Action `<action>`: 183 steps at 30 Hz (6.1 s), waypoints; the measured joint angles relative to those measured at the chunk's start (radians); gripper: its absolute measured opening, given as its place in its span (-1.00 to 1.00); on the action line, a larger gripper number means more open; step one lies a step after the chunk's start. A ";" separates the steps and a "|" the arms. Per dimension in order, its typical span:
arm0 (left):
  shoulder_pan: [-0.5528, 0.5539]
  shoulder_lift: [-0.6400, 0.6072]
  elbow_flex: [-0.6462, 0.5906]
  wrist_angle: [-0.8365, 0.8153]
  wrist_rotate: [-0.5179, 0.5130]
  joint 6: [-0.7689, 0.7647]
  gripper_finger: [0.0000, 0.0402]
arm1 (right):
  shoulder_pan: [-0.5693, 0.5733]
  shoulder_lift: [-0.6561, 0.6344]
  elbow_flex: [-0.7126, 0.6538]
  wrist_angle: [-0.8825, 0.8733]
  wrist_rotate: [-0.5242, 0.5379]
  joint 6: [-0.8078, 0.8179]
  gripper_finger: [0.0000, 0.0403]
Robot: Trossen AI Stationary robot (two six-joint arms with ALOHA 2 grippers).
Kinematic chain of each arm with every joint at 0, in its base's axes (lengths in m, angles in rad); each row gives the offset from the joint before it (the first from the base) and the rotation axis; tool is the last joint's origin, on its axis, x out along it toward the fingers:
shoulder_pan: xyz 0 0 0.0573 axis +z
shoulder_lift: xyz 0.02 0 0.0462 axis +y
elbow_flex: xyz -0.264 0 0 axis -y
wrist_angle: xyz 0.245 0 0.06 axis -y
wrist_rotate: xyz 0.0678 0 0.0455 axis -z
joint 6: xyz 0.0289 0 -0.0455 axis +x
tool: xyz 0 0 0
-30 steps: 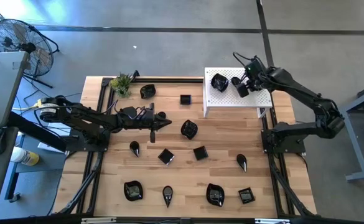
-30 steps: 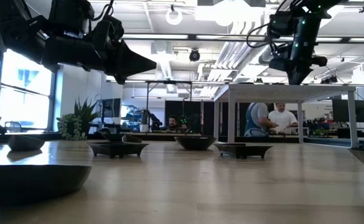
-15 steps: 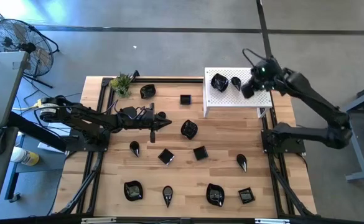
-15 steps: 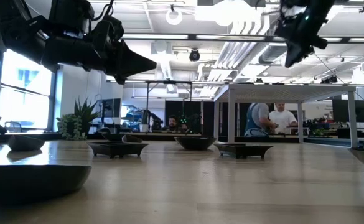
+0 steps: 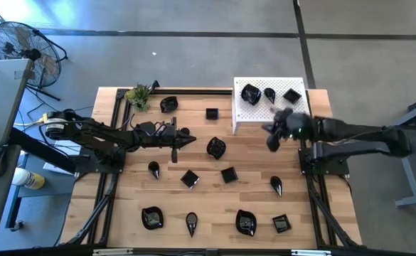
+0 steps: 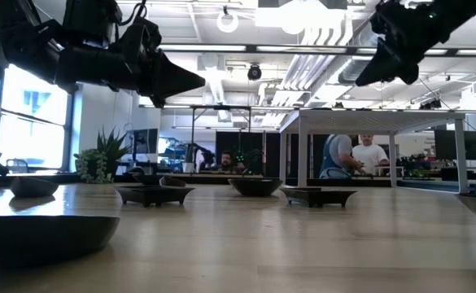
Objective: Pick & Place Mini shaped plates
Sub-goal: Stack the black square plate on top of the black square plate on the shelf
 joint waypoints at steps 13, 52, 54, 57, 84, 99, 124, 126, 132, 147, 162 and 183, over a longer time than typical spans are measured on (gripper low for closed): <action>0.000 0.000 0.000 -0.014 -0.057 0.014 -1.00 | 0.437 0.285 -0.040 0.170 0.084 0.104 -0.76; 0.000 0.001 0.000 -0.094 -0.051 0.040 -1.00 | 0.435 1.067 0.423 0.010 -0.048 -0.289 -0.82; 0.000 0.001 0.000 -0.093 -0.050 0.039 -1.00 | 0.427 1.067 0.423 0.010 -0.056 -0.301 -0.80; 0.000 0.001 0.000 -0.093 -0.043 0.036 -1.00 | 0.414 1.067 0.423 0.013 -0.082 -0.310 -0.78; 0.000 0.001 0.000 -0.116 0.031 0.038 -1.00 | 0.377 1.072 0.423 0.030 -0.071 -0.370 -0.76; 0.000 0.001 0.000 -0.116 0.049 0.040 -1.00 | 0.368 1.072 0.423 0.030 -0.059 -0.407 -0.86; 0.000 0.001 0.000 -0.116 0.055 0.040 -1.00 | 0.326 1.110 0.425 0.045 -0.101 -0.510 -0.67; 0.000 0.001 0.000 -0.116 0.055 0.039 -1.00 | 0.326 1.113 0.426 0.045 -0.102 -0.509 -0.74; 0.000 0.001 0.000 -0.115 0.056 0.039 -1.00 | 0.332 1.092 0.423 0.047 -0.097 -0.497 -0.94; 0.000 0.001 0.000 -0.116 0.083 0.036 -1.00 | 0.409 0.777 0.423 -0.015 -0.028 -0.068 -0.97; 0.000 0.001 0.000 -0.115 0.099 0.014 -1.00 | 0.016 0.407 0.676 -0.956 0.254 0.167 -0.95; 0.000 0.001 0.000 -0.115 0.101 0.013 -1.00 | -0.571 0.454 0.599 -0.820 0.101 -0.354 -0.95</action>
